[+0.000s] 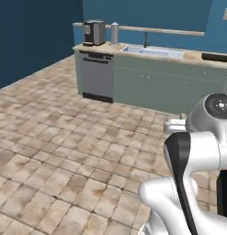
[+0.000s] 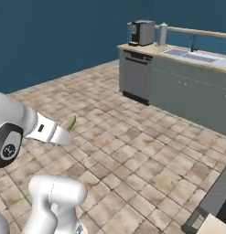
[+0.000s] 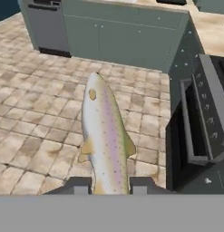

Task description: Take the fish out of the fridge, briefly rinse it in the sink, and place it on the tray next to the sink.

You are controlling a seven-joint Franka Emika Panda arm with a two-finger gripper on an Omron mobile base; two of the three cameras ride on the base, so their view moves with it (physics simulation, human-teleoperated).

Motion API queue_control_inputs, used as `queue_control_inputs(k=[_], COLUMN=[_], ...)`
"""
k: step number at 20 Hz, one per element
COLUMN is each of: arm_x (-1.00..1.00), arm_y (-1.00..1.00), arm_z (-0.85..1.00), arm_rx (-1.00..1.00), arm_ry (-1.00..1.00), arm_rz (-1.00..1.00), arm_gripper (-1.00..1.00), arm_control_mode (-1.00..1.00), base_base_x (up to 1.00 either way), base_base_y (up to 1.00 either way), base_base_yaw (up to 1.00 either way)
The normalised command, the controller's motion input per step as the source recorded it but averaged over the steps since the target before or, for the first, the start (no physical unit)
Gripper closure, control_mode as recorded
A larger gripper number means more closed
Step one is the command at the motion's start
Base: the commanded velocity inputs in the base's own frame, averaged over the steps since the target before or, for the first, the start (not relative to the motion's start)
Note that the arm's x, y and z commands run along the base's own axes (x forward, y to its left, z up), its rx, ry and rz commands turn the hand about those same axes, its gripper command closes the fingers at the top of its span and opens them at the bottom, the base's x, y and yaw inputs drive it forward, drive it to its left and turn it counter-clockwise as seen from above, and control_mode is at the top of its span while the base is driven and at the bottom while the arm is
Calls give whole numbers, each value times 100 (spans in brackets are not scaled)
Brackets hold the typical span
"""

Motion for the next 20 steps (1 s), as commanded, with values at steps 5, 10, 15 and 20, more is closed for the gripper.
queue_control_inputs(k=[5,10,15,20], arm_x=[0,0,0,0], arm_y=[0,0,0,0], arm_z=[0,0,0,0], arm_rx=[0,0,0,0], arm_ry=[0,0,0,0], arm_rz=[0,0,0,0], arm_gripper=[100,100,100,100], arm_control_mode=[100,100,100,100], base_base_x=[-9,-9,1,22], base_base_y=[22,35,75,76], base_base_yaw=[-99,-94,-64,-22])
